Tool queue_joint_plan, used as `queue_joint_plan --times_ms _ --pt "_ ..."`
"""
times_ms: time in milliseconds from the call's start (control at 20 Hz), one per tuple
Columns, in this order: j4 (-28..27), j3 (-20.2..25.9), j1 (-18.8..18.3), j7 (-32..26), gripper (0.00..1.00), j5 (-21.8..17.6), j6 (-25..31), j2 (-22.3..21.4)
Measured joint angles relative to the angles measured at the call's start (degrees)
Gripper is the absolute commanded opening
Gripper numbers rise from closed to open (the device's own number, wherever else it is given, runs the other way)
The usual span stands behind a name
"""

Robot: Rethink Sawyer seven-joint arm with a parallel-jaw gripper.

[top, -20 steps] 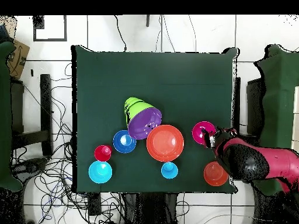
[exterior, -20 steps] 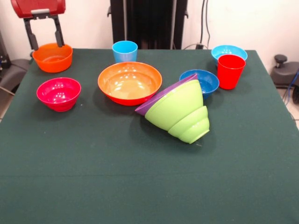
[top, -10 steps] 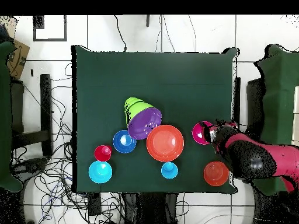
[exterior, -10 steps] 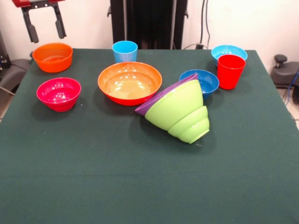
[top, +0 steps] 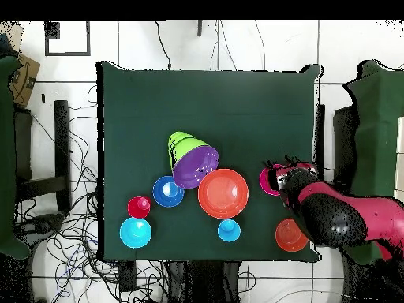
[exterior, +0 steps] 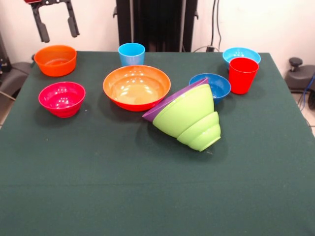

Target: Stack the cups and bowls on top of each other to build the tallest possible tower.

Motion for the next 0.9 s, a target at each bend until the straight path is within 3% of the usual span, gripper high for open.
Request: queue_joint_plan --times_ms 500,900 --pt "0.42 -1.26 1.83 0.0 1.0 -0.05 -0.51 0.9" --pt "0.42 -5.17 6.42 0.0 1.0 -3.89 -0.52 4.28"
